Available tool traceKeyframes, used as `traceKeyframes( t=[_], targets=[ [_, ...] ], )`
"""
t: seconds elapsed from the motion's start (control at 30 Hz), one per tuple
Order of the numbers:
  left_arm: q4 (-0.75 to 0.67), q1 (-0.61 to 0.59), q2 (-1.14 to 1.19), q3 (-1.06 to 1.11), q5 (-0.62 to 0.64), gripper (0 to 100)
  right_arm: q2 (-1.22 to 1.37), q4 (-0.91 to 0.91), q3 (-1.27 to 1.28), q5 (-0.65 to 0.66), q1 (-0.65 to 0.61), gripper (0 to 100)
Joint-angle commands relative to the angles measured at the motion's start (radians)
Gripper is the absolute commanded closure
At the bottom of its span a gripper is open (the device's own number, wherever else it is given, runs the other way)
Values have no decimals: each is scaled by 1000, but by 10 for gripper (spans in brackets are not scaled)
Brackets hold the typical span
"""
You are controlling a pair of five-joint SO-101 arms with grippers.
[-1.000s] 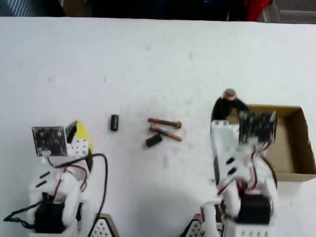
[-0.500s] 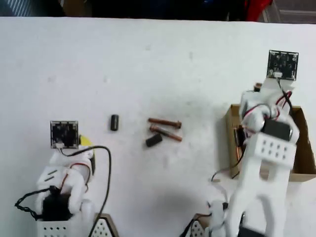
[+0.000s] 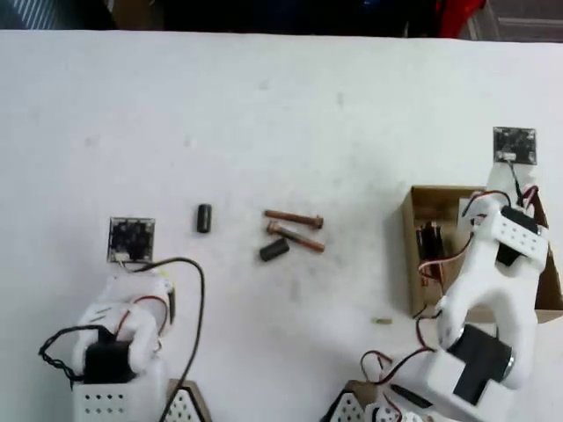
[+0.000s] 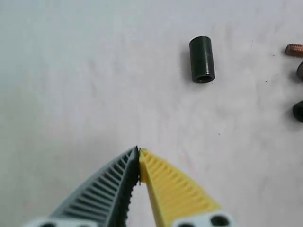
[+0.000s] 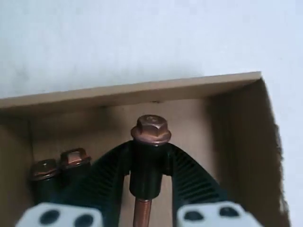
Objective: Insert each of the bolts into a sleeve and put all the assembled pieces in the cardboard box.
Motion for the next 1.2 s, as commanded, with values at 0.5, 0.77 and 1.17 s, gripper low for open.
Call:
traceKeyframes(
  t=[0.5, 0.77, 1.17],
  targets=[
    [-34, -8, -4, 26, -9, 977, 128, 79, -71, 31, -120, 877],
    [-34, -8, -4, 35, -9, 977, -30, 124, -69, 31, -139, 818],
    [-35, -10, -4, 40, -9, 977, -458, 437, -63, 21, -478, 818]
  ],
)
